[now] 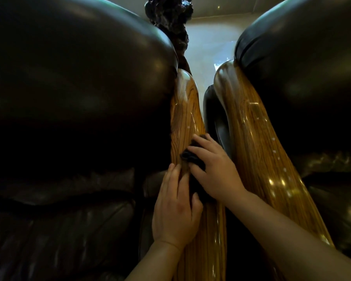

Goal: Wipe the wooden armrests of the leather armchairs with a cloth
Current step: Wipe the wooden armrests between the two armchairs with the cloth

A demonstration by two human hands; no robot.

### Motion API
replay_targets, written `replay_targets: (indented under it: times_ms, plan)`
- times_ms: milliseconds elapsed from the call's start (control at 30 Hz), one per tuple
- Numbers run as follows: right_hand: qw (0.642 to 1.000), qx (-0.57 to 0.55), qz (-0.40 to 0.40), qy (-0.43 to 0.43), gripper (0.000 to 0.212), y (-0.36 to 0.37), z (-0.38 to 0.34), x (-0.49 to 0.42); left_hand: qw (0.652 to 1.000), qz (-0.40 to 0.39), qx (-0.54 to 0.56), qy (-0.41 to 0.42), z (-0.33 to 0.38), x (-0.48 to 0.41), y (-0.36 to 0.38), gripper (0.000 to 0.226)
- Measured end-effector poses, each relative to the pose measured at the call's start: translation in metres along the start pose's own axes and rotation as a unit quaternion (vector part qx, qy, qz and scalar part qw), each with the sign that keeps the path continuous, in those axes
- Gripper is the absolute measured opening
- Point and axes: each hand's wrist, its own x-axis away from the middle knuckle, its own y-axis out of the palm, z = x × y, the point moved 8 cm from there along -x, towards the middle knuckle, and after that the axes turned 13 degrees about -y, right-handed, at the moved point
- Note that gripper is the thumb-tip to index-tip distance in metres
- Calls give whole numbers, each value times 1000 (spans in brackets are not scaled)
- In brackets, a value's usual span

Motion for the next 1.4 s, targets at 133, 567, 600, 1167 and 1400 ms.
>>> replay_targets:
  times_ms: [133,567,600,1167,1400]
  plan:
    - [989,6,-78,-128,38,8,-8,18,1000,0,16,-13,-2,3,-1,36]
    - [966,29,-142,-215,39,1,-11,-4,1000,12,8,-10,-4,2,-2,33]
    - [973,7,-113,-202,39,-3,-7,8,1000,14,10,-8,-4,2,-1,32]
    - [973,-88,152,147,44,4,33,-10,999,-16,-28,-6,-2,-1,5,55]
    - [999,-35,14,9,48,-3,36,-87,999,-21,-33,-22,-3,-1,6,55]
